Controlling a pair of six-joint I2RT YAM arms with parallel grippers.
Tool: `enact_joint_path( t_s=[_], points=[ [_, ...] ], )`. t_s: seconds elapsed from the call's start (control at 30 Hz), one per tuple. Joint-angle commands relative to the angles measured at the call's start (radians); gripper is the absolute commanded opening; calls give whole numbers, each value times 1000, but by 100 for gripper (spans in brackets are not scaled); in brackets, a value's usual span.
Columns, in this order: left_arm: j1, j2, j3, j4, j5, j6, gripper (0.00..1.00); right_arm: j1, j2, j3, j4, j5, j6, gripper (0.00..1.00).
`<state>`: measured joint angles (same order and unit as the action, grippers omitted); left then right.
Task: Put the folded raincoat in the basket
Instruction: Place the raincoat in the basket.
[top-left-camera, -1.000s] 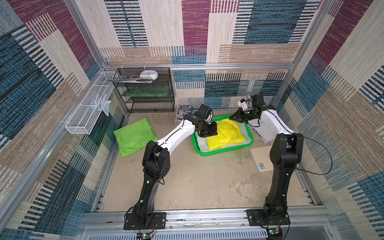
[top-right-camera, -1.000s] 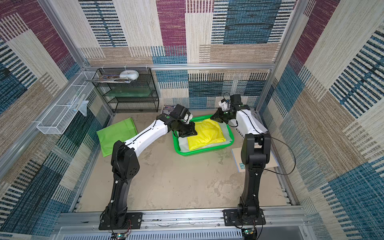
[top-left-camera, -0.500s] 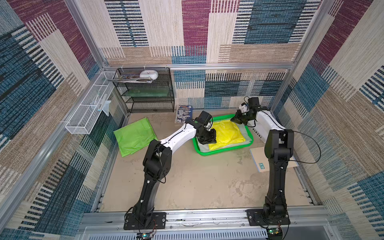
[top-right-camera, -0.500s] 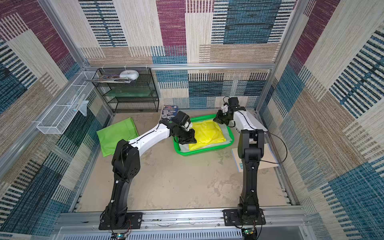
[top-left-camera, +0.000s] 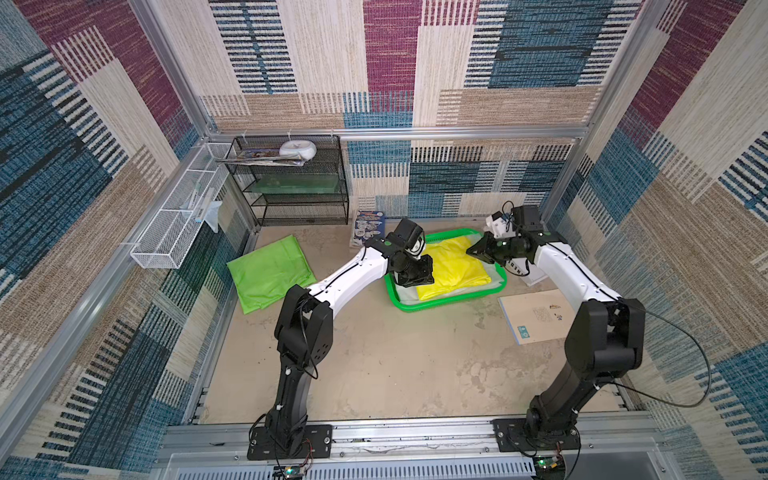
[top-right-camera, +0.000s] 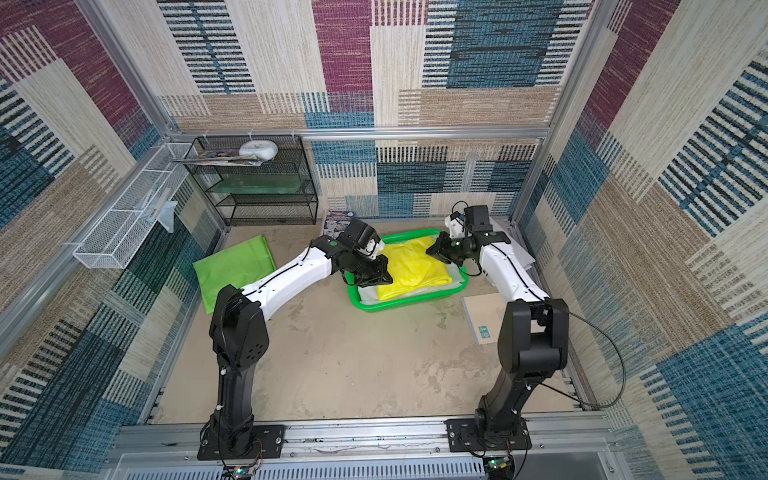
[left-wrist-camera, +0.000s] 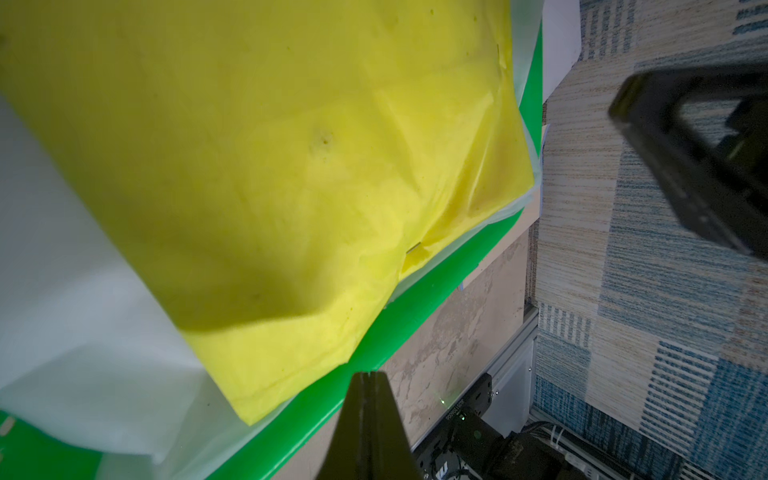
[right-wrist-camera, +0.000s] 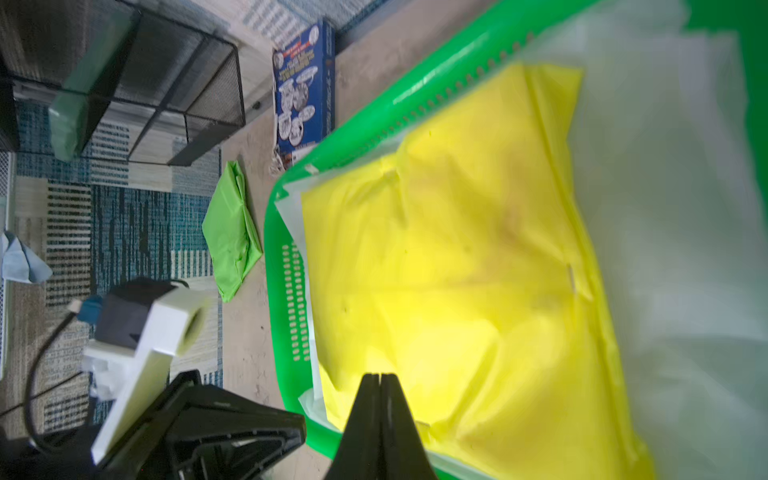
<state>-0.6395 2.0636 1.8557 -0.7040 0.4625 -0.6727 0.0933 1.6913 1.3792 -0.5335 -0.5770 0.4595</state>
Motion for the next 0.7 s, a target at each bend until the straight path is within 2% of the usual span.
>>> enact_joint_path(
  t_s=[0.0,0.17,0.3,0.43,0.53,0.67],
  points=[
    [-3,-2,-7,16,-17,11,1,16,-50,-114,26,21,-24,8],
    [-4,17,-26,29,-24,6,1,15,-54,-175,13,152,-41,8],
    [-4,36,-49,8,-65,15,0,11,-36,-166,-39,311,-69,7],
    [-3,19,-82,23,-66,13,0,0,-54,-187,-29,318,-68,8],
    [-3,-1,-83,5,-89,26,1,-8,-66,-174,-57,416,-74,8],
    [-1,-25,-80,-21,-98,36,1,-22,-103,-166,-50,394,-66,8]
  ],
)
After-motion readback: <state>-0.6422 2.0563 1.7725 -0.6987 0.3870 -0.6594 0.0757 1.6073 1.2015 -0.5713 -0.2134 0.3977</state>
